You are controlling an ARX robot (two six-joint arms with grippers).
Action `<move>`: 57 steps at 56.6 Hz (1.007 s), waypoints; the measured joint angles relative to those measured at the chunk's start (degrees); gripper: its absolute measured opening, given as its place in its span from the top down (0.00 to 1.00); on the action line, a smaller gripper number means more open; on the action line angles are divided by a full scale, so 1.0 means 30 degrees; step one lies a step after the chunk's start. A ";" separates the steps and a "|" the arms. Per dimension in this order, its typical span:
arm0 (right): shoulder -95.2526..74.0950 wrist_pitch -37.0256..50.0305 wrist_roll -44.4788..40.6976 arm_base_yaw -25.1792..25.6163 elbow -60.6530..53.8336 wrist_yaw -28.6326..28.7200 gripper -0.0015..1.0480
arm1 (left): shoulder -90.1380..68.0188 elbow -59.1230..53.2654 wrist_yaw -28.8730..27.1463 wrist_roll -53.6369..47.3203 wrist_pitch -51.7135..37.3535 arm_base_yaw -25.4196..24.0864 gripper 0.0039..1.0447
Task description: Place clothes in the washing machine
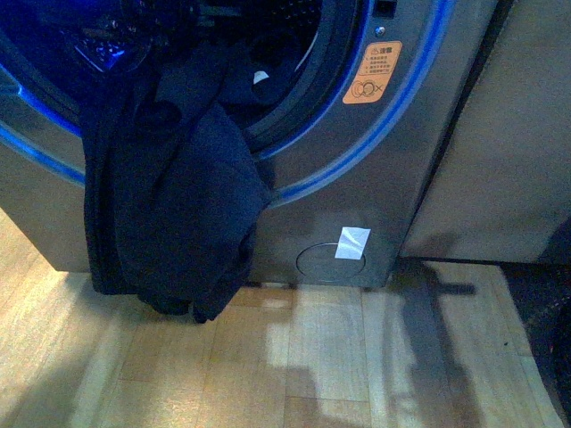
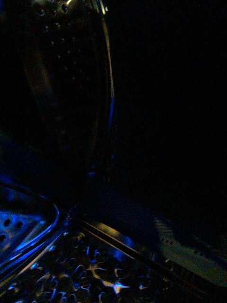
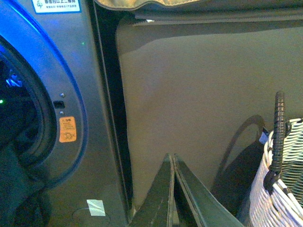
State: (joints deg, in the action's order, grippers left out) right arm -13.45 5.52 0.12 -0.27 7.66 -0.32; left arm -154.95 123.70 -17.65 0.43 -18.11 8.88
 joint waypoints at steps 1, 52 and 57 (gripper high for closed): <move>0.0087 0.0000 0.0000 0.0015 -0.0109 0.0015 0.98 | -0.0255 0.0670 -0.0015 0.0000 0.0342 -0.0015 0.90; 0.4364 -0.1909 0.0000 0.0051 -0.2426 0.0073 0.98 | -0.2892 0.9435 0.1749 0.0911 0.3075 0.0270 0.70; 0.4401 -0.1909 0.0000 0.0051 -0.2426 0.0095 0.98 | 0.0240 0.3869 0.2565 0.1115 0.0823 0.0233 0.56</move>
State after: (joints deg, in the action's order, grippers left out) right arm -0.25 -0.21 0.12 -0.12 0.38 -0.03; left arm -154.23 135.31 -9.96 3.77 -15.64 9.58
